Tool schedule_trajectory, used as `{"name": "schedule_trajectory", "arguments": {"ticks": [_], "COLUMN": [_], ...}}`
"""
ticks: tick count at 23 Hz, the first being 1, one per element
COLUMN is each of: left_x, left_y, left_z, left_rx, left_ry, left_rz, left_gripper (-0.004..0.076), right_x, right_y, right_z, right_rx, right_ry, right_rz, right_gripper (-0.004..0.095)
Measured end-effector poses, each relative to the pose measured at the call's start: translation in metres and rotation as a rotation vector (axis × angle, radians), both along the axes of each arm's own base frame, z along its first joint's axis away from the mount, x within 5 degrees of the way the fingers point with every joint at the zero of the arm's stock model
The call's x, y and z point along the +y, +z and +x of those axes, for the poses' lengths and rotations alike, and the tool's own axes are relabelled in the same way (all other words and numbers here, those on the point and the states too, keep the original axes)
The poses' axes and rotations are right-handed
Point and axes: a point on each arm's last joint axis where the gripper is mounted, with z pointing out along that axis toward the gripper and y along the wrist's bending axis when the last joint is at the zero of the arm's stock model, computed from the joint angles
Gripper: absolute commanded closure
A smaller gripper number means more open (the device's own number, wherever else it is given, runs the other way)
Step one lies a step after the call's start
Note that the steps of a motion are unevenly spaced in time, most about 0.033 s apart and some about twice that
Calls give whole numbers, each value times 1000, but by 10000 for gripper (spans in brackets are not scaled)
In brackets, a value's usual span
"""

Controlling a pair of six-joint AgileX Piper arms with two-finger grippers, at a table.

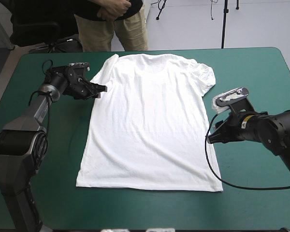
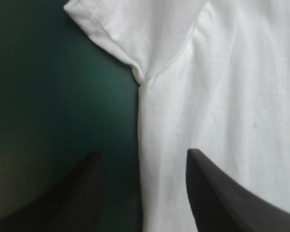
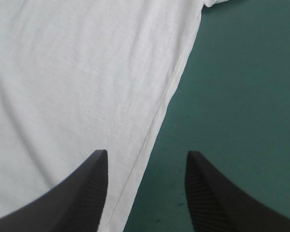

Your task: Fold the cloth

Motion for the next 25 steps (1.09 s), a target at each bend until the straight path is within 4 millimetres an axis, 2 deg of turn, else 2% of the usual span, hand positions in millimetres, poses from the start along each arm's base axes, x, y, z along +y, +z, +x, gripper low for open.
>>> {"name": "schedule_trajectory", "arguments": {"ticks": [2, 5, 7, 8, 9, 11, 14, 18, 25], "left_x": [-2, -5, -9, -9, -9, -9, -9, -10, -10], "left_y": [-14, -19, -21, -21, -22, -23, -24, -24, -24], "left_z": [2, 4, 5, 6, 6, 7, 7, 7, 7], "left_rx": [38, 44, 41, 41, 43, 41, 42, 43, 43], "left_ry": [-34, -75, -102, -106, -113, -127, -136, -138, -144], "left_rz": [1, 0, 10, 12, 16, 24, 24, 23, 24], "left_gripper": [388, 422, 561, 683, 740, 741, 741, 741, 741], "right_x": [0, 1, 2, 2, 3, 4, 9, 10, 8], "right_y": [1, 2, 4, 5, 6, 6, -1, -17, -51], "right_z": [1, 3, 4, 5, 6, 11, 32, 85, 153], "right_rx": [-9, -39, -65, -71, -88, -113, -94, -29, 79], "right_ry": [0, 0, 1, 1, -5, -28, -66, -121, -162], "right_rz": [3, 14, 30, 33, 45, 71, 78, 49, 34], "right_gripper": [494, 494, 494, 494, 494, 485, 460, 460, 430]}}
